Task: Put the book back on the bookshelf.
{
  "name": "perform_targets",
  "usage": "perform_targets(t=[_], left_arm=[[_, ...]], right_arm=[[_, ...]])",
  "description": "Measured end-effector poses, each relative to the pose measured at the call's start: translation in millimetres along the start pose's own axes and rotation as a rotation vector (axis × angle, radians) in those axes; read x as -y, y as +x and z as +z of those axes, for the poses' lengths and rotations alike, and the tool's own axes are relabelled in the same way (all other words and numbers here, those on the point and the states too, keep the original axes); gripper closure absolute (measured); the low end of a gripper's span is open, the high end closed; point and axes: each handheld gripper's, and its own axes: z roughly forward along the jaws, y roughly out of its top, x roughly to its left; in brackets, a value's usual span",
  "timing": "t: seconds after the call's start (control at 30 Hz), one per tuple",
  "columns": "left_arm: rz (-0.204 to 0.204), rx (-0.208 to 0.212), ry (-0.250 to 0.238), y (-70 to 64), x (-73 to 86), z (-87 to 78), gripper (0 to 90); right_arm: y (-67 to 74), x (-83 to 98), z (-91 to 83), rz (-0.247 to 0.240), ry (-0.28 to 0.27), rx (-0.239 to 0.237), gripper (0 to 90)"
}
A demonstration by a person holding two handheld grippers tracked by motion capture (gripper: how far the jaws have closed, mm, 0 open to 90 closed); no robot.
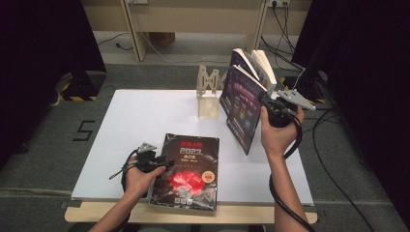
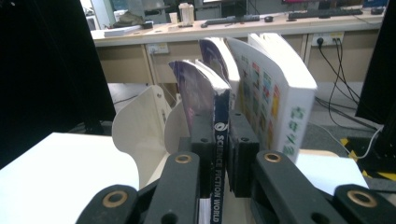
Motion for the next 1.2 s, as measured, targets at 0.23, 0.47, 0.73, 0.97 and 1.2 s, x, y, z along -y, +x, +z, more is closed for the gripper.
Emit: perform_targets(t=[0.23, 0.47, 0.73, 0.97, 1.2], left_arm=[[-0.002, 0.002, 0.000, -1.0, -0.1, 1.1, 51.7], [-0.001, 0.009, 0.000, -2.5, 0.1, 1.9, 51.7], [0.001, 0.009, 0.002, -2.3, -0.3, 2.2, 51.7], [-0.001, 0.012, 0.001, -2.5, -0.5, 1.7, 51.7], [-0.001, 0.013, 0.003, -2.3, -0.3, 2.6, 51.7]], right_arm=[[-8.5, 4.3, -8.3, 0.021, 0.029, -0.017, 82.7], [-10.1, 6.4, -8.3, 0.017, 0.072, -0.021, 80.0], [-8.1, 4.5, -5.8, 0.008, 0.095, -0.033, 79.4], [-9.3, -1.0, 0.7, 0.006, 0.128, -0.039, 78.4], [-13.0, -4.5, 5.7, 0.013, 0.161, -0.027, 80.8]])
